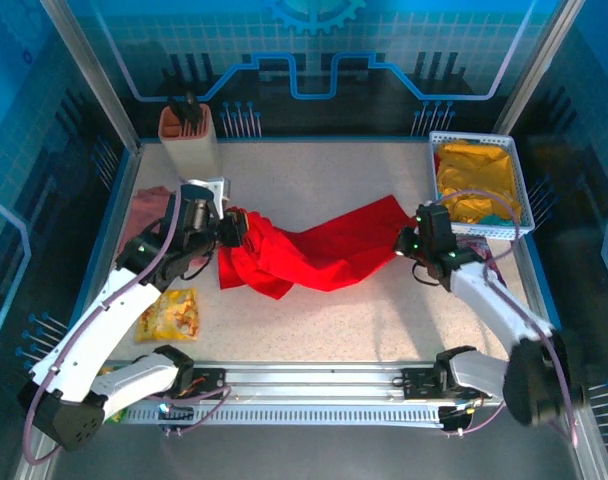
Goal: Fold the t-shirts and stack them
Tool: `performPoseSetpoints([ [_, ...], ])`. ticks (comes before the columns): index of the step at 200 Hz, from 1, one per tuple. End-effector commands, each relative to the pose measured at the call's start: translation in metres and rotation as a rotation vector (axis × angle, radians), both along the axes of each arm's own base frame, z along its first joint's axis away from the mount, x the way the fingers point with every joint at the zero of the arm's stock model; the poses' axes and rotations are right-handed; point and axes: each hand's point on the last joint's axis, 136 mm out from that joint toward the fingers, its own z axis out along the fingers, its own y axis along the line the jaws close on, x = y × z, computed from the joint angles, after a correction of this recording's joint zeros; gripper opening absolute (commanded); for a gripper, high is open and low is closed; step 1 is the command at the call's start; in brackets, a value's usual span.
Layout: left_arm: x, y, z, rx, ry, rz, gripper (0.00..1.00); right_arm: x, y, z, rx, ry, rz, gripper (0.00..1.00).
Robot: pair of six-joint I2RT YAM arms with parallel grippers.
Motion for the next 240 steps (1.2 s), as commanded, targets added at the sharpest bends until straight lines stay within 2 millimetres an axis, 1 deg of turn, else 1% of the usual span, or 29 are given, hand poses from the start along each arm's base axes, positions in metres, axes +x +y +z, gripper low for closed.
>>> performPoseSetpoints([
  [1,0.021,-0.007,0.030,-0.039,-0.098,-0.028,0.02,-0.027,-0.013,0.019,-0.052,-0.028,-0.018,0.00],
  [17,0.039,-0.008,0.027,-0.080,-0.094,-0.025,0.02,-0.035,-0.023,0.043,-0.059,-0.093,-0.055,0.00],
  [27,0.053,-0.005,0.023,-0.086,-0.084,-0.003,0.02,-0.035,-0.025,0.052,-0.054,-0.122,-0.063,0.00],
  [38,0.072,0.000,0.016,-0.087,-0.069,0.019,0.02,-0.032,-0.024,0.057,-0.046,-0.122,-0.055,0.00],
  [61,0.114,0.006,-0.002,-0.072,-0.038,0.048,0.03,-0.018,-0.018,0.053,-0.047,-0.051,-0.044,0.00],
  [71,0.133,0.009,-0.014,-0.056,-0.026,0.064,0.10,-0.013,-0.015,0.049,-0.040,-0.027,-0.038,0.00],
  [84,0.155,0.018,-0.034,-0.045,0.007,0.103,0.16,-0.007,-0.013,0.043,-0.030,-0.006,-0.039,0.00],
  [88,0.160,0.021,-0.042,-0.049,0.028,0.112,0.22,-0.005,-0.012,0.040,-0.027,0.001,-0.039,0.00],
  [95,0.167,0.025,-0.054,-0.067,0.070,0.119,0.38,-0.002,-0.010,0.037,-0.019,0.010,-0.039,0.00],
  [103,0.168,0.026,-0.067,-0.094,0.126,0.117,0.47,0.002,-0.010,0.034,-0.013,0.022,-0.041,0.00],
  [115,0.161,0.023,-0.083,-0.118,0.188,0.110,0.54,0.008,-0.007,0.029,-0.005,0.045,-0.032,0.00],
  [121,0.153,0.021,-0.090,-0.129,0.204,0.110,0.57,0.009,-0.007,0.022,-0.009,0.067,-0.030,0.00],
  [123,0.150,0.020,-0.094,-0.131,0.212,0.111,0.59,0.010,-0.006,0.020,-0.011,0.072,-0.030,0.00],
  [125,0.147,0.019,-0.095,-0.136,0.213,0.110,0.60,0.014,-0.005,0.028,-0.007,0.057,-0.028,0.00],
  [127,0.143,0.018,-0.097,-0.139,0.219,0.110,0.61,0.016,-0.005,0.029,-0.006,0.054,-0.026,0.00],
  [141,0.112,0.011,-0.113,-0.157,0.260,0.108,0.64,0.022,-0.003,0.025,0.002,0.067,-0.024,0.01],
  [166,0.047,-0.007,-0.141,-0.174,0.366,0.097,0.63,0.031,0.001,0.017,0.015,0.081,-0.016,0.01],
  [179,0.017,-0.018,-0.153,-0.183,0.399,0.092,0.61,0.034,0.000,0.015,0.012,0.084,-0.021,0.01],
  [191,-0.004,-0.027,-0.163,-0.200,0.429,0.088,0.58,0.036,0.000,0.012,0.016,0.089,-0.026,0.01],
  [200,-0.016,-0.033,-0.170,-0.217,0.451,0.091,0.57,0.037,0.000,0.011,0.023,0.090,-0.027,0.01],
  [214,-0.031,-0.036,-0.187,-0.218,0.497,0.123,0.56,0.036,0.001,0.010,0.029,0.092,-0.023,0.02],
  [228,-0.039,-0.038,-0.203,-0.205,0.539,0.141,0.53,0.034,0.001,0.007,0.028,0.096,-0.021,0.02],
  [240,-0.042,-0.043,-0.213,-0.203,0.564,0.138,0.52,0.032,0.000,0.005,0.023,0.099,-0.019,0.02],
])
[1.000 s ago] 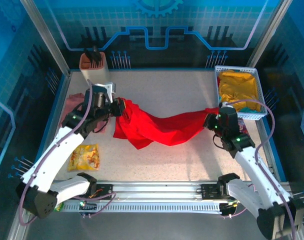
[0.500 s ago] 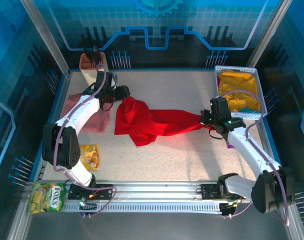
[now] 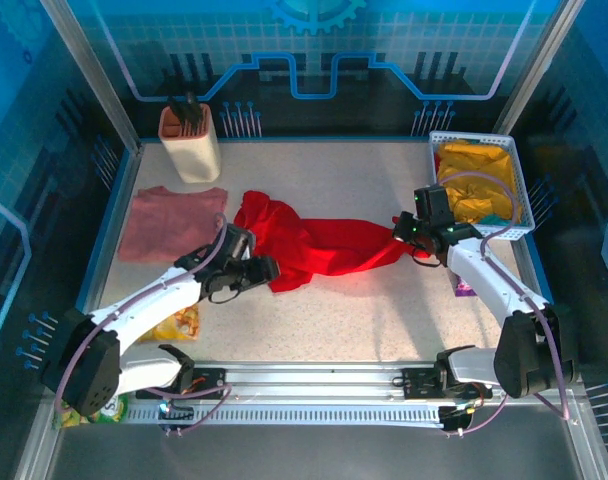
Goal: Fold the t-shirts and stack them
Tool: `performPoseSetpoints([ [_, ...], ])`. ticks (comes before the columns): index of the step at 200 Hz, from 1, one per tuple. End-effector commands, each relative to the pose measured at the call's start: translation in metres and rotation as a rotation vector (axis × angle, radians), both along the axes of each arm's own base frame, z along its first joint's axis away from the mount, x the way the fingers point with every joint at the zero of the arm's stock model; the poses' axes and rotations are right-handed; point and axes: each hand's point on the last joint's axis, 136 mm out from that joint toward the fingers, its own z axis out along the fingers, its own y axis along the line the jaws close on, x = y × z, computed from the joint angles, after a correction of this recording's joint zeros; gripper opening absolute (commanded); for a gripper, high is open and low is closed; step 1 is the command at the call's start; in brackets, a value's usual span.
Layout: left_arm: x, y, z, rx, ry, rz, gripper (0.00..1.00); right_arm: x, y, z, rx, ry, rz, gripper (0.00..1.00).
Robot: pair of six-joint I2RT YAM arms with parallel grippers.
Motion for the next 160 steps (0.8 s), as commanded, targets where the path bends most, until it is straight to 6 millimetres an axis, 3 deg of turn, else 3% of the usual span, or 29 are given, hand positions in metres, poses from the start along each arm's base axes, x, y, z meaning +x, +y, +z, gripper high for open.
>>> performPoseSetpoints([
  [1,-0.003,-0.004,-0.019,-0.014,0.061,0.077,0.52,0.004,-0.002,0.007,0.023,-0.025,-0.015,0.02],
  [33,0.000,-0.023,-0.032,-0.035,0.091,0.066,0.48,-0.001,-0.005,0.006,0.013,-0.024,-0.019,0.02],
  [58,-0.001,-0.024,-0.053,-0.006,0.152,0.079,0.40,-0.002,-0.007,0.013,0.012,-0.045,-0.022,0.02],
  [63,-0.001,-0.024,-0.057,-0.003,0.158,0.082,0.38,-0.008,-0.008,0.004,0.006,-0.024,-0.022,0.02],
  [94,0.003,-0.019,-0.069,0.032,0.154,0.113,0.28,-0.010,-0.011,0.002,-0.001,-0.020,-0.022,0.02],
  [124,0.013,-0.015,-0.062,0.050,0.100,0.142,0.08,-0.011,-0.011,0.001,0.006,-0.019,-0.022,0.02],
  [144,0.020,-0.011,-0.053,0.063,0.055,0.154,0.00,-0.011,-0.010,0.002,0.010,-0.021,-0.017,0.02],
  [160,0.023,-0.008,-0.041,0.079,0.027,0.154,0.00,-0.012,-0.010,0.004,0.011,-0.024,-0.014,0.02],
])
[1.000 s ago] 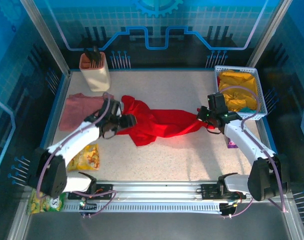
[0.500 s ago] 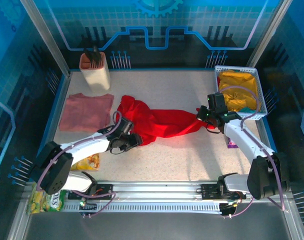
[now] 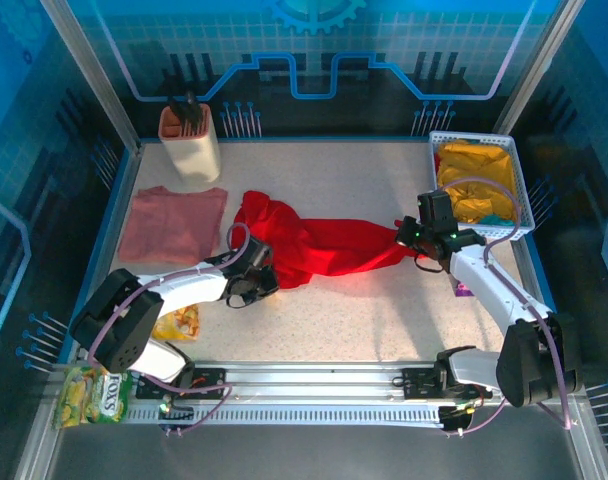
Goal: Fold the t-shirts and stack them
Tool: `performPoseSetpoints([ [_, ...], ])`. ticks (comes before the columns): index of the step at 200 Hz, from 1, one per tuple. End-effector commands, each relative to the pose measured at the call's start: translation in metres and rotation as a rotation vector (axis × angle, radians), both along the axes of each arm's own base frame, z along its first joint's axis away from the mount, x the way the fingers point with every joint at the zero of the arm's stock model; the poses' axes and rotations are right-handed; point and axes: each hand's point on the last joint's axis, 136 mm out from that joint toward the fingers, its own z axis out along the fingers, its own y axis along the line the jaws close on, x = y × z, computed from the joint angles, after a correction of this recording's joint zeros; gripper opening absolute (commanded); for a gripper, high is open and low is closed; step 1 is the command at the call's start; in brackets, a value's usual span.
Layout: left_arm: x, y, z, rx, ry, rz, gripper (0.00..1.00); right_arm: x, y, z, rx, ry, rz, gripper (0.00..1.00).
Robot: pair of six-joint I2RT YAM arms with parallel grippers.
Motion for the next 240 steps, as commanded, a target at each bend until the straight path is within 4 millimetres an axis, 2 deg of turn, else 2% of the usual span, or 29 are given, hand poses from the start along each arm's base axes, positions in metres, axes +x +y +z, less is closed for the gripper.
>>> performPoseSetpoints([
  [1,0.019,0.002,0.024,0.027,-0.102,0.018,0.00,-0.001,-0.005,0.008,0.011,-0.022,-0.008,0.02],
  [27,0.013,0.005,0.049,0.034,-0.105,-0.001,0.00,-0.001,-0.003,0.015,0.027,-0.037,-0.003,0.03],
  [50,0.000,0.010,0.081,0.044,-0.100,-0.029,0.00,0.006,0.004,0.025,0.069,-0.064,0.007,0.05],
  [61,-0.006,0.014,0.098,0.049,-0.104,-0.032,0.00,0.009,0.009,0.022,0.094,-0.056,0.014,0.05],
  [65,-0.009,0.016,0.104,0.050,-0.104,-0.033,0.00,0.016,0.012,0.033,0.107,-0.081,0.018,0.05],
  [105,-0.031,0.033,0.157,0.054,-0.128,-0.026,0.00,0.052,0.023,0.051,0.181,-0.138,-0.006,0.02],
  [135,-0.055,0.043,0.175,0.035,-0.096,-0.019,0.00,0.083,0.025,0.067,0.188,-0.178,-0.040,0.03],
  [160,-0.078,0.060,0.173,0.039,-0.087,-0.004,0.00,0.098,0.030,0.062,0.200,-0.142,-0.051,0.03],
  [176,-0.088,0.067,0.170,0.043,-0.103,-0.017,0.00,0.093,0.033,0.061,0.190,-0.130,-0.046,0.04],
  [193,-0.087,0.073,0.173,0.065,-0.143,-0.036,0.00,0.079,0.033,0.059,0.154,-0.111,-0.047,0.05],
  [224,-0.060,0.069,0.191,0.055,-0.216,-0.088,0.00,0.047,0.028,0.050,0.073,-0.019,-0.038,0.06],
  [240,-0.045,0.065,0.201,0.006,-0.232,-0.112,0.00,0.025,0.030,0.040,0.074,0.100,-0.025,0.03],
])
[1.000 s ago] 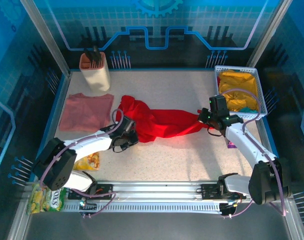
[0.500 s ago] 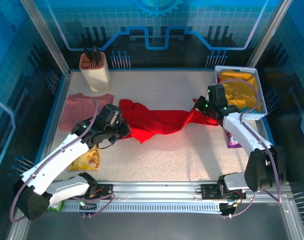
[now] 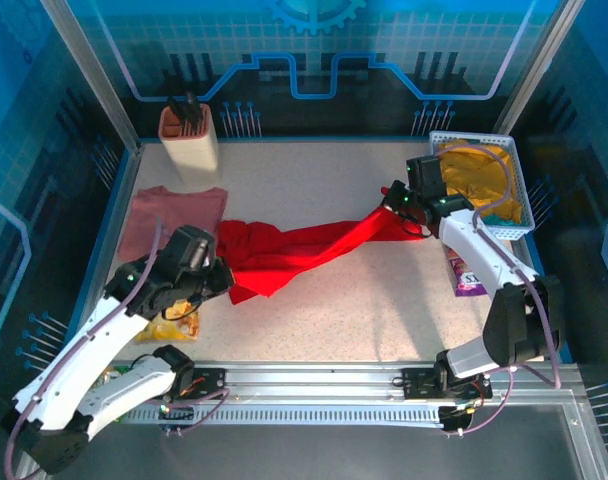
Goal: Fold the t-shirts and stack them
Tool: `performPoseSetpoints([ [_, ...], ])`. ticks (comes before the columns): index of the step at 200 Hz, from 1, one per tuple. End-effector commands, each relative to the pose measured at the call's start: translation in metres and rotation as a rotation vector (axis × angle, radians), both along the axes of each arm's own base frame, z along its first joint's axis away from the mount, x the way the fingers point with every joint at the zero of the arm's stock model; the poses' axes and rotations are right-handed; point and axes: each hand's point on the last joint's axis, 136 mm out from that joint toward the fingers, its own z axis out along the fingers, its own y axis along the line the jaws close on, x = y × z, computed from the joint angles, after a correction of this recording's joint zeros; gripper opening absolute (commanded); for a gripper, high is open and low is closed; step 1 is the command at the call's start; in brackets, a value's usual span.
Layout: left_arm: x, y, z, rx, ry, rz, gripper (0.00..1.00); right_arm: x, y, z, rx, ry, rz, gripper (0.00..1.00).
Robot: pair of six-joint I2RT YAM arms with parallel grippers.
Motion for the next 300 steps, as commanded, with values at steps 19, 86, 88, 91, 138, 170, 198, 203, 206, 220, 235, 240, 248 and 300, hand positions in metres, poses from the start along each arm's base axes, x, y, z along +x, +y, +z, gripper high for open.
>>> performPoseSetpoints([
  [19,0.038,-0.006,0.025,-0.062,-0.074,-0.096,0.00,-0.065,0.004,-0.015,-0.075,0.255,0.066,0.03],
  [86,0.079,0.010,0.002,-0.011,-0.063,-0.087,0.00,-0.097,0.016,-0.033,-0.124,0.401,0.121,0.12],
  [88,0.080,0.010,0.002,-0.011,-0.063,-0.085,0.00,-0.094,0.017,-0.034,-0.122,0.406,0.124,0.12],
  [91,0.081,0.011,0.001,-0.010,-0.065,-0.083,0.00,-0.089,0.019,-0.034,-0.120,0.408,0.127,0.12],
  [138,0.095,0.018,-0.005,0.015,-0.090,-0.041,0.00,0.008,0.060,-0.063,-0.117,0.478,0.242,0.46],
  [170,0.093,0.023,-0.014,0.011,-0.084,-0.009,0.00,0.038,0.065,-0.060,-0.041,0.418,0.250,0.91],
  [198,0.093,0.023,-0.014,0.021,-0.079,-0.019,0.00,0.028,0.031,-0.050,-0.058,0.362,0.195,0.83],
  [203,0.093,0.023,-0.013,0.022,-0.078,-0.025,0.00,0.024,0.024,-0.052,-0.054,0.357,0.185,0.80],
  [206,0.093,0.023,-0.012,0.022,-0.076,-0.028,0.00,0.022,0.020,-0.053,-0.050,0.357,0.175,0.78],
  [220,0.092,0.022,-0.010,0.024,-0.080,-0.043,0.00,0.010,0.002,-0.065,-0.025,0.374,0.135,0.70],
  [235,0.092,0.023,-0.011,0.029,-0.081,-0.050,0.00,-0.003,-0.009,-0.078,0.012,0.395,0.105,0.65],
  [240,0.092,0.022,-0.011,0.028,-0.079,-0.051,0.00,-0.004,-0.012,-0.081,0.024,0.392,0.096,0.63],
  [248,0.092,0.021,-0.011,0.022,-0.079,-0.055,0.00,-0.008,-0.013,-0.087,0.042,0.391,0.083,0.61],
  [300,0.092,0.016,-0.015,-0.006,-0.066,-0.066,0.00,-0.003,-0.006,-0.117,0.163,0.411,0.047,0.49],
])
